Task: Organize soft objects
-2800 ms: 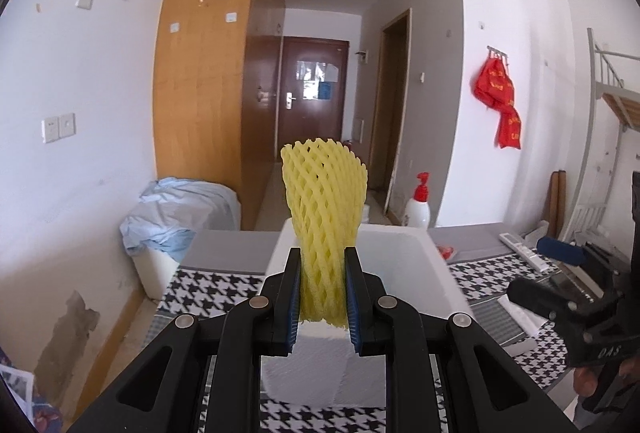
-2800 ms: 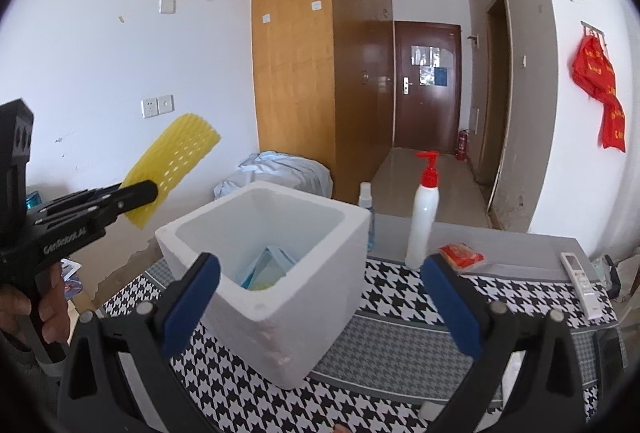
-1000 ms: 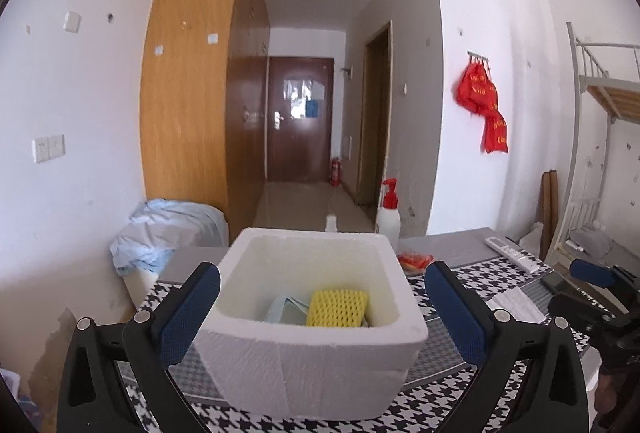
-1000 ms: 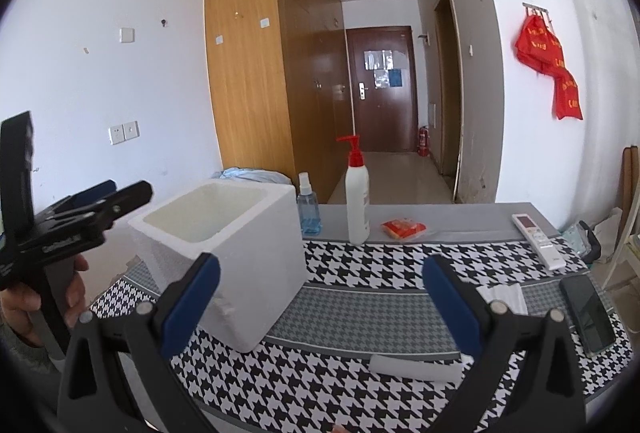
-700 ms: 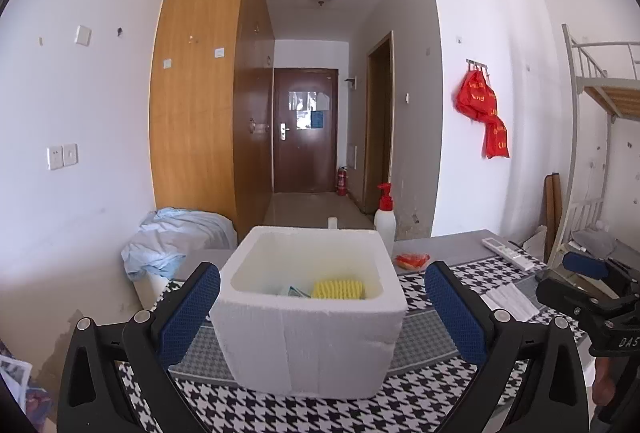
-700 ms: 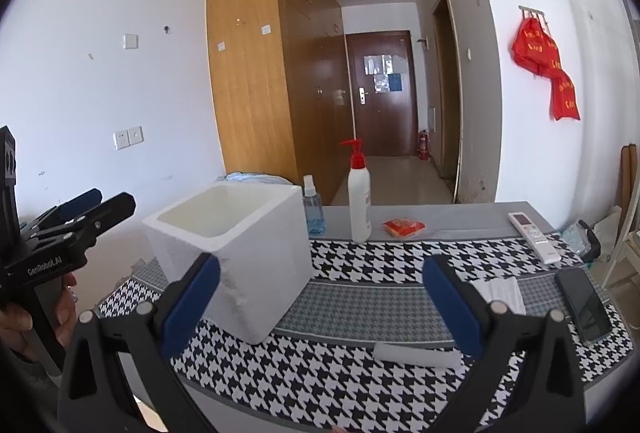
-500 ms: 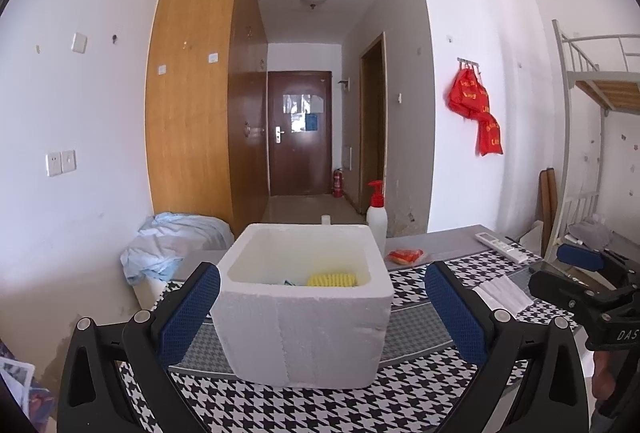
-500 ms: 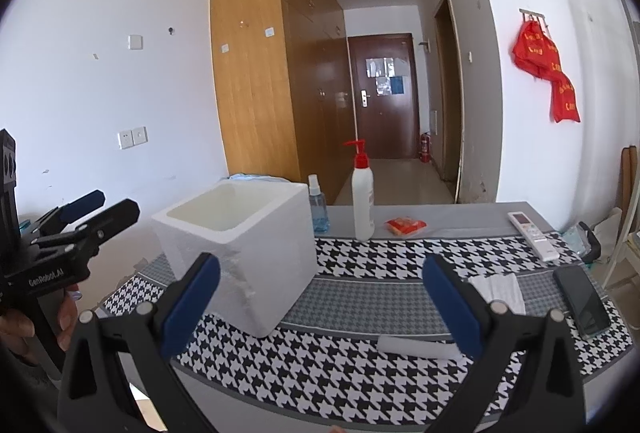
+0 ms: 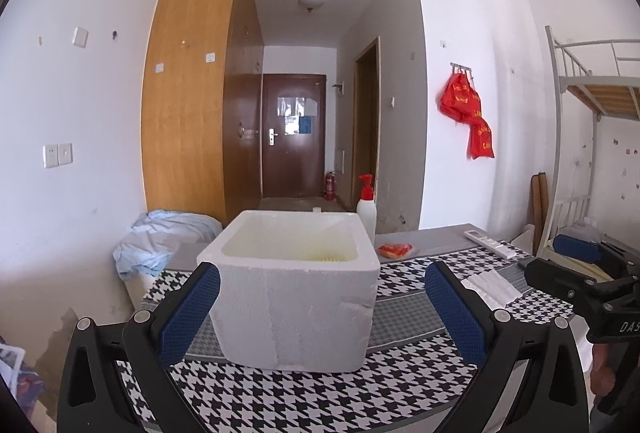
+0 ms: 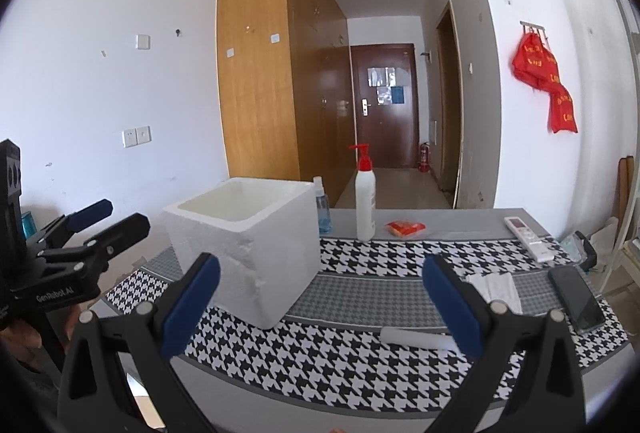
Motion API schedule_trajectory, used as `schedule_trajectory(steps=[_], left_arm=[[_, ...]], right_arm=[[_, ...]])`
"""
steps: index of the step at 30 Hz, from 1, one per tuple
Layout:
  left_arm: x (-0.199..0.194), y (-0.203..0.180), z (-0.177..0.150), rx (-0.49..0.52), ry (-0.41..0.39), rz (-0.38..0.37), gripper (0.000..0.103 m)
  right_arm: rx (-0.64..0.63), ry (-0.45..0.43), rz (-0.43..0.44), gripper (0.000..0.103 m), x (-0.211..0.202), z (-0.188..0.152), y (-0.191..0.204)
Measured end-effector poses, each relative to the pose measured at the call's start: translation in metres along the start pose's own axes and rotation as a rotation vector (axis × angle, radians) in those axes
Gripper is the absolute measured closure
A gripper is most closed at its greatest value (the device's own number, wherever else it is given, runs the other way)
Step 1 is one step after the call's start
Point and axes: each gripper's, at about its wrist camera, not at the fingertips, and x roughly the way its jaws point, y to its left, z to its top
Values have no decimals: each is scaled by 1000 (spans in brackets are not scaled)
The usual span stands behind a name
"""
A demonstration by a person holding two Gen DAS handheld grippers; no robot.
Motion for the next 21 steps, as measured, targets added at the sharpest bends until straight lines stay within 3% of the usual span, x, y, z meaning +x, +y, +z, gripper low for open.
schedule_trajectory(steps=[9,21], left_arm=[[1,-5,-13,-24,22,-17,1],[18,-39,-26,-10,70,-127,1]], right_arm=[[-1,-16,-42,1,-13,-6,-8],[36,26,-127,1,-19,-25,-36]])
